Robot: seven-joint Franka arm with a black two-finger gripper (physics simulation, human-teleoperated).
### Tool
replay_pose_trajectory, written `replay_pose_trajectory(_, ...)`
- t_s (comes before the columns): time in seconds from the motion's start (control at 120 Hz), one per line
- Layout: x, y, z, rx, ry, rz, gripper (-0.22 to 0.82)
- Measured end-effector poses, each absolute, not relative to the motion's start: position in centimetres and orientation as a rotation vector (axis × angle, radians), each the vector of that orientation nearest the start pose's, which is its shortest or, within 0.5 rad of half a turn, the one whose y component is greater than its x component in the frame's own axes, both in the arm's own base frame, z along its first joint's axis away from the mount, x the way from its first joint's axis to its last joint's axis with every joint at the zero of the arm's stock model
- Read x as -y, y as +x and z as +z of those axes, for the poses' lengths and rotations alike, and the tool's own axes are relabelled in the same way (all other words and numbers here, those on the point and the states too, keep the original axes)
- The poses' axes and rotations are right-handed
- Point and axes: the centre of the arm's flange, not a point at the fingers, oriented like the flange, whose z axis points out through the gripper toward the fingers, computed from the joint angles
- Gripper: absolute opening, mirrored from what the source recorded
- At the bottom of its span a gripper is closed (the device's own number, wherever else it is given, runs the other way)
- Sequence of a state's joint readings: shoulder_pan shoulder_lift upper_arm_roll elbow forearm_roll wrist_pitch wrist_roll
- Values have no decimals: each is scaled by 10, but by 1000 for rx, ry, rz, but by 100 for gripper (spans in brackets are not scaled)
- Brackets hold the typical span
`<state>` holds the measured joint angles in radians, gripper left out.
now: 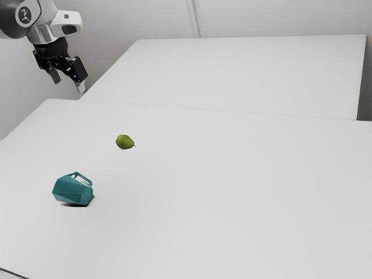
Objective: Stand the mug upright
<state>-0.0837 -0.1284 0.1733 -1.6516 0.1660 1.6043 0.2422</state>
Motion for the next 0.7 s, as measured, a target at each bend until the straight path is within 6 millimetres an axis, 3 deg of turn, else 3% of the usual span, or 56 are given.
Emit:
replay_pose_trajectory(0.225,-72,519,650,-237,-2975,-71,60)
replay_pose_trajectory(0.392,-97,530,640,-178,-2974,-115,60)
replay_pose_trajectory(0.492,-132,537,612,-66,-3052,-78,60)
replay_pose_trajectory(0.7,-226,523,552,274,-3214,51,60)
